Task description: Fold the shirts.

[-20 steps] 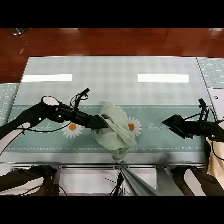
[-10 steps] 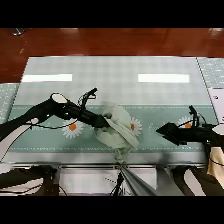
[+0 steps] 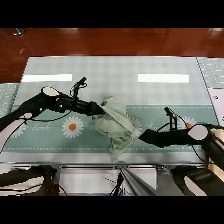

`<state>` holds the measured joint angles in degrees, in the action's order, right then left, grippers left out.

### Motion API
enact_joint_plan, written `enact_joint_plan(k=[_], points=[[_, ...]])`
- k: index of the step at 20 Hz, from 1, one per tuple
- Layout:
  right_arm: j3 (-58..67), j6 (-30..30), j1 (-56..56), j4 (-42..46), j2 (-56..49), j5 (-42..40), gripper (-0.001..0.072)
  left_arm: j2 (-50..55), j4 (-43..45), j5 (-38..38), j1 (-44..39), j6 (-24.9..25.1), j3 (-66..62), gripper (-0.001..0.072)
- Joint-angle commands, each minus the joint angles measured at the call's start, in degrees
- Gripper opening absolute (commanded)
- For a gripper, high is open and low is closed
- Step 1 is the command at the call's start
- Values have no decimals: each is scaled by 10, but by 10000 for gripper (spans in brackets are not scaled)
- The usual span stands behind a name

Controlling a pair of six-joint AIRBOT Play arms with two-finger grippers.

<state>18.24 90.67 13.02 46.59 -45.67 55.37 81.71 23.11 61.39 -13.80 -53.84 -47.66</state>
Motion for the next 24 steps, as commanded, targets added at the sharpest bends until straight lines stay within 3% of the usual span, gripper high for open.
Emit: enact_joint_plan(k=[1,9,14,15,16,17,19,22,24], points=[[0,48,72,-3,-2,-59,623,1,0,-23,17,-24,-2,35],[70,5,153,-61,-172,-138,606,1,0,-13,16,-24,-2,35],[125,-69,153,-125,-261,-92,346,1,0,-10,16,-24,-2,35],[132,-100,153,-136,-272,-78,135,1,0,-10,16,-24,-2,35],[138,-127,153,-140,-274,-75,20,0,0,-10,16,-24,-2,35],[148,-132,153,-133,-269,-73,20,0,0,-9,17,-24,-3,35],[192,-100,146,-61,-236,-67,18,-8,0,8,29,-23,-21,35],[339,1,74,138,-161,12,18,-56,0,45,75,15,-101,35],[472,17,5,198,-127,67,18,-93,0,45,111,16,-177,35]])
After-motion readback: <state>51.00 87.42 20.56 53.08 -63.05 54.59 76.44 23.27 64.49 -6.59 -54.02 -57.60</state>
